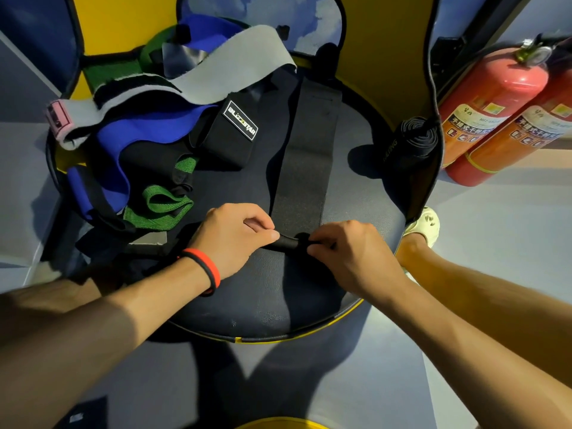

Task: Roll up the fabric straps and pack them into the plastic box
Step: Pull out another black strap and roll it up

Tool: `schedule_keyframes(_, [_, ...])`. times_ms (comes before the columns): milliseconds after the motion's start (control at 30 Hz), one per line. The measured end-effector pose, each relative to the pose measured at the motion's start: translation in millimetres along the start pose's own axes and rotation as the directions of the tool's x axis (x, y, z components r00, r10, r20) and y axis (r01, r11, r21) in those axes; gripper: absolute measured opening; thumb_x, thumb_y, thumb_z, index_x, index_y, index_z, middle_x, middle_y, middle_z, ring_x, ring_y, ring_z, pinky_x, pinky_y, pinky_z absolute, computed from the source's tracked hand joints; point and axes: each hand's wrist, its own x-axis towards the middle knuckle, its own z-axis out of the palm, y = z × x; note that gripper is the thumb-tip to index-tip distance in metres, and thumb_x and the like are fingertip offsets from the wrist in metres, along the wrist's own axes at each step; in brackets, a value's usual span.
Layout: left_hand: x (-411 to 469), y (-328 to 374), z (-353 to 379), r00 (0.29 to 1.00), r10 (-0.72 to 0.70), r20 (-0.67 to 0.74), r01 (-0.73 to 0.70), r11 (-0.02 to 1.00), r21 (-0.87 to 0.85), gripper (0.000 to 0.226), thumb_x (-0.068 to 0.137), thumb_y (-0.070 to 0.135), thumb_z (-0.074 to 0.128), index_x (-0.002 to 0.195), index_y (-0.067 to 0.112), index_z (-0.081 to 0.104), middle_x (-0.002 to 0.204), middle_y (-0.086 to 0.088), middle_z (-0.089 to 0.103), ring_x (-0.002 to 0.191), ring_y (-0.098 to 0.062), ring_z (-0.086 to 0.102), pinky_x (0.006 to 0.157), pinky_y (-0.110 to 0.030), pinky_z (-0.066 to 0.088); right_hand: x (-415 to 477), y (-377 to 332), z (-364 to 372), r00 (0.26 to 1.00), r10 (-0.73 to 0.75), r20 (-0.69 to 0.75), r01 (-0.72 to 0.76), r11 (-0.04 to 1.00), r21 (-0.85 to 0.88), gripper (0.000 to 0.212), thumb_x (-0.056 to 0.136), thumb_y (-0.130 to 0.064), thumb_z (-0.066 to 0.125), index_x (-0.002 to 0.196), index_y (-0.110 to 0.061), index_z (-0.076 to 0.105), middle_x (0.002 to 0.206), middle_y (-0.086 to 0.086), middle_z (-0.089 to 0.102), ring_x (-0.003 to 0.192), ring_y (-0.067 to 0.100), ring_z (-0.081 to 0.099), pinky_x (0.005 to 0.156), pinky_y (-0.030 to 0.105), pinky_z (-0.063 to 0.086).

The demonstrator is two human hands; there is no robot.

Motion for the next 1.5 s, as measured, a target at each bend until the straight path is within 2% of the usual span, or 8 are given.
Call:
schedule_keyframes(233, [-5.4, -5.1, -1.7, 0.995, 0.095, -0.006, -0.095, 0.994, 0.052, 0.015, 0.071, 0.031, 0.089, 0.082, 0.031, 0.079, 0.079, 0.014, 0.070, 0.076, 0.006, 0.065, 0.064, -0.002, 0.039, 8.4, 1.3, -8.7, 0.974, 0.196, 0.113, -0.218, 0.948, 0.234, 0.004, 0.084, -0.030, 0.080, 0.080, -0.029, 0.079, 0.068, -0.004, 0.072, 0.061, 0.005, 0.062, 0.060, 0.018, 0.048])
schedule_keyframes(367, [-6.6, -5.8, -1.6, 0.999, 0.040, 0.037, -0.043, 0.995, 0.090, 0.011, 0.070, 0.035, 0.088, 0.078, 0.035, 0.080, 0.074, 0.016, 0.071, 0.075, 0.002, 0.064, 0.064, -0.007, 0.039, 11.7, 2.7, -11.2, 0.926, 0.264, 0.271, -0.350, 0.870, 0.347, 0.006, 0.080, -0.025, 0.085, 0.079, -0.019, 0.082, 0.069, 0.009, 0.075, 0.077, 0.032, 0.074, 0.077, 0.048, 0.063])
schedule_keyframes(467, [-5.5, -5.3, 0.6, 0.999, 0.033, 0.034, -0.036, 0.996, 0.087, 0.007, 0.072, 0.034, 0.087, 0.073, 0.034, 0.080, 0.075, 0.014, 0.070, 0.074, -0.001, 0.064, 0.065, -0.011, 0.041, 12.4, 2.0, -11.8, 0.902, 0.290, 0.318, -0.404, 0.826, 0.392, 0.012, 0.082, -0.022, 0.084, 0.077, -0.014, 0.076, 0.068, 0.013, 0.074, 0.079, 0.036, 0.075, 0.080, 0.050, 0.062])
schedule_keyframes(600, [-1.7, -3.1, 1.9, 0.997, -0.040, 0.067, 0.043, 0.999, -0.034, 0.009, 0.078, 0.027, 0.084, 0.072, 0.025, 0.077, 0.063, 0.009, 0.072, 0.062, -0.002, 0.067, 0.062, -0.011, 0.044, 10.4, 2.8, -8.7, 0.977, 0.185, 0.108, -0.208, 0.941, 0.267, 0.022, 0.079, -0.028, 0.086, 0.078, -0.019, 0.065, 0.068, -0.005, 0.067, 0.061, 0.008, 0.062, 0.058, 0.024, 0.047])
schedule_keyframes(833, [2.2, -1.9, 3.6, 0.995, -0.049, 0.083, 0.057, 0.993, -0.099, 0.012, 0.079, 0.016, 0.083, 0.073, 0.016, 0.073, 0.063, 0.004, 0.071, 0.055, -0.006, 0.067, 0.057, -0.013, 0.047, -8.4, -1.2, -3.7, 0.975, -0.217, 0.052, 0.220, 0.975, -0.045, 0.023, 0.084, -0.034, 0.071, 0.096, -0.030, 0.052, 0.097, -0.009, 0.048, 0.082, 0.020, 0.054, 0.070, 0.045, 0.050])
schedule_keyframes(1033, [-2.4, -2.5, 3.9, 1.000, -0.012, 0.017, 0.012, 1.000, 0.001, 0.014, 0.078, 0.031, 0.084, 0.069, 0.028, 0.073, 0.068, 0.011, 0.071, 0.067, -0.003, 0.068, 0.064, -0.016, 0.047, -11.5, -7.8, 5.8, 0.985, -0.169, -0.040, 0.166, 0.984, -0.067, 0.022, 0.086, -0.022, 0.073, 0.098, -0.022, 0.055, 0.102, -0.002, 0.049, 0.082, 0.023, 0.054, 0.069, 0.044, 0.052])
schedule_keyframes(1167, [-8.1, -2.3, 0.2, 0.999, 0.033, 0.017, -0.035, 0.996, 0.087, 0.017, 0.072, 0.037, 0.088, 0.084, 0.034, 0.077, 0.086, 0.017, 0.068, 0.080, 0.004, 0.063, 0.064, -0.002, 0.039, -9.7, -7.3, 3.1, 0.988, -0.140, -0.072, 0.134, 0.988, -0.078, 0.017, 0.088, -0.029, 0.070, 0.102, -0.025, 0.063, 0.100, -0.004, 0.054, 0.087, 0.021, 0.057, 0.072, 0.040, 0.052])
schedule_keyframes(1500, [-1.3, -5.8, 2.4, 0.997, 0.077, 0.013, -0.078, 0.988, 0.131, 0.020, 0.086, 0.036, 0.077, 0.104, 0.027, 0.079, 0.097, 0.012, 0.066, 0.086, -0.001, 0.062, 0.071, -0.007, 0.039, -4.4, -0.4, 5.9, 0.981, -0.123, -0.150, 0.117, 0.992, -0.049, 0.019, 0.097, -0.033, 0.063, 0.110, -0.025, 0.074, 0.101, -0.001, 0.061, 0.090, 0.021, 0.061, 0.077, 0.042, 0.054])
